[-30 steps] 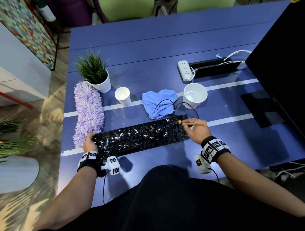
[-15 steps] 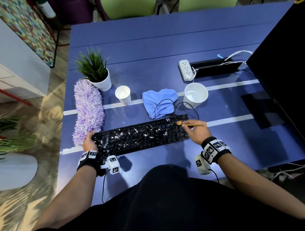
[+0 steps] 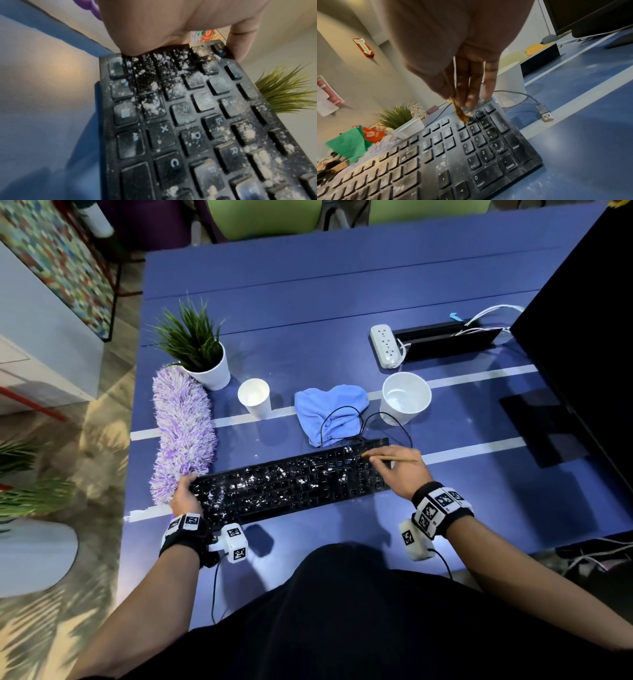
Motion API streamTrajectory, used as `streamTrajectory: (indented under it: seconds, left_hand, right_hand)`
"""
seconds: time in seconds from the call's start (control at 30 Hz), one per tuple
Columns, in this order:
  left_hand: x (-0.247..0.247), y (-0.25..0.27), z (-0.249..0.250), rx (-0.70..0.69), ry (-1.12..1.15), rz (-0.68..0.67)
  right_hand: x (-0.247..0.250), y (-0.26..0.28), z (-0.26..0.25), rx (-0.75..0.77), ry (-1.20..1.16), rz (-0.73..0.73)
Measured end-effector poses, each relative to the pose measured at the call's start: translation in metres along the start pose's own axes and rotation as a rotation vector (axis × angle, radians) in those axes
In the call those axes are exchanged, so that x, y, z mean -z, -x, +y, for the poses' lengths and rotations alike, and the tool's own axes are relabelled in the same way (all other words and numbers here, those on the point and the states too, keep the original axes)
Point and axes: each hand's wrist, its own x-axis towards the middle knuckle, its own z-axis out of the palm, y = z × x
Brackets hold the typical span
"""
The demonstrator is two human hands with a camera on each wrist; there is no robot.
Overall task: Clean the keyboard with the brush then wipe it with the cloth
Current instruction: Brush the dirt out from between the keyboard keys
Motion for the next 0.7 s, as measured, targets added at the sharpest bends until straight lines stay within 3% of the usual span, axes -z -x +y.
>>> streamTrajectory:
  seconds: [0.07,0.17,0.23,0.33,0.37,0.43,0.5,0.57,0.63,0.67,0.7]
  left_hand:
    - [-0.006,0.019,0.010,0.013,0.015,-0.007]
    - [-0.007,0.028,0.014,-0.007,0.014,-0.012]
    - [-0.009,0.029,0.015,-0.005,0.027,-0.004]
    - [-0.007,0.018,0.010,-0.019,0.035,-0.007]
    - [-0.007,0.016,0.009,-0.025,0.025,-0.004]
    - [-0.006,0.018,0.009,-0.012,0.012,0.006]
    - [-0.003,0.014,0.007,0.006,0.016,0.005]
    - [-0.004,0.019,0.009,0.021,0.031,0.001]
    - [-0.009,0.032,0.014,0.017,0.052,0.001]
    - [-0.013,0.041,0.017,0.015,0.062,0.003]
    - [-0.015,0.047,0.019,0.008,0.070,0.010]
  right_hand:
    - [0.000,-0.002,0.002,-0.092,-0.014,0.158]
    - [0.004,-0.001,0.000,-0.009,-0.050,0.261]
    - [0.002,0.002,0.006,0.015,-0.022,0.158]
    - [-0.005,0.016,0.022,-0.123,0.209,-0.245]
    - [-0.007,0.021,0.024,-0.163,0.251,-0.276]
    - [-0.007,0.026,0.022,-0.163,0.138,-0.066]
    - [-0.006,0.029,0.015,-0.055,0.017,0.147]
    - [-0.006,0.027,0.017,-0.100,0.063,0.061]
    - [-0.008,0.028,0.022,-0.220,0.264,-0.212]
    - [-0.008,0.028,0.025,-0.234,0.319,-0.250]
    - [-0.007,0.027,0.025,-0.239,0.279,-0.196]
